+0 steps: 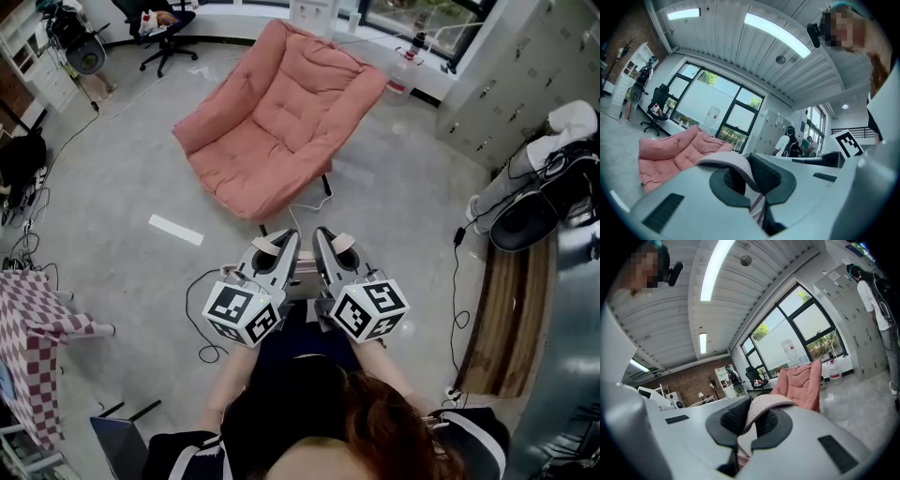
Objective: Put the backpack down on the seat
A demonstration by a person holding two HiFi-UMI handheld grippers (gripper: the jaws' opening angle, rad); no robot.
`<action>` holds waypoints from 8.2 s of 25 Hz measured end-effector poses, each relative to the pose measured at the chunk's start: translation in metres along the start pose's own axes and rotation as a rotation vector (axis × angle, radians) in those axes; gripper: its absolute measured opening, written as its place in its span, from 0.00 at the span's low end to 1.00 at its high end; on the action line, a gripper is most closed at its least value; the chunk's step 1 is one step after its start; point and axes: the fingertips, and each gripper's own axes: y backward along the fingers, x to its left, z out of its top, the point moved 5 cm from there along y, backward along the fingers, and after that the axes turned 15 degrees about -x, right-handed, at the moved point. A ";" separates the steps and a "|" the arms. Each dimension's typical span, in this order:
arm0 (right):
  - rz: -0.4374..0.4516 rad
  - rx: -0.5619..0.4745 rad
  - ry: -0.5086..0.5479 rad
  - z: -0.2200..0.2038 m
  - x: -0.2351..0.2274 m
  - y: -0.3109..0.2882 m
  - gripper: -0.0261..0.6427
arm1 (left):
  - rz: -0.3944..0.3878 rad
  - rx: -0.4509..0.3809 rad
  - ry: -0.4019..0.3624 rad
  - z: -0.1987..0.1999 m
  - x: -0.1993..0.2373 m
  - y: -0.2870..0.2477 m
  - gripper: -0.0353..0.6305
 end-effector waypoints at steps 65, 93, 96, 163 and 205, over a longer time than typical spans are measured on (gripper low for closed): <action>0.255 0.090 0.015 0.050 -0.098 -0.454 0.09 | 0.221 -0.090 -0.085 0.113 0.311 -0.293 0.08; 0.619 0.349 -0.066 0.015 -0.084 -0.585 0.09 | 0.600 -0.184 -0.080 0.134 0.403 -0.308 0.08; 0.620 0.368 -0.079 0.009 -0.087 -0.604 0.09 | 0.627 -0.200 -0.061 0.133 0.421 -0.315 0.08; 0.624 0.651 -0.034 -0.170 -0.172 -0.686 0.09 | 0.779 -0.080 0.148 -0.018 0.580 -0.323 0.08; 0.389 0.659 -0.050 -0.227 -0.269 -0.426 0.09 | 0.698 0.015 0.307 -0.205 0.410 -0.240 0.09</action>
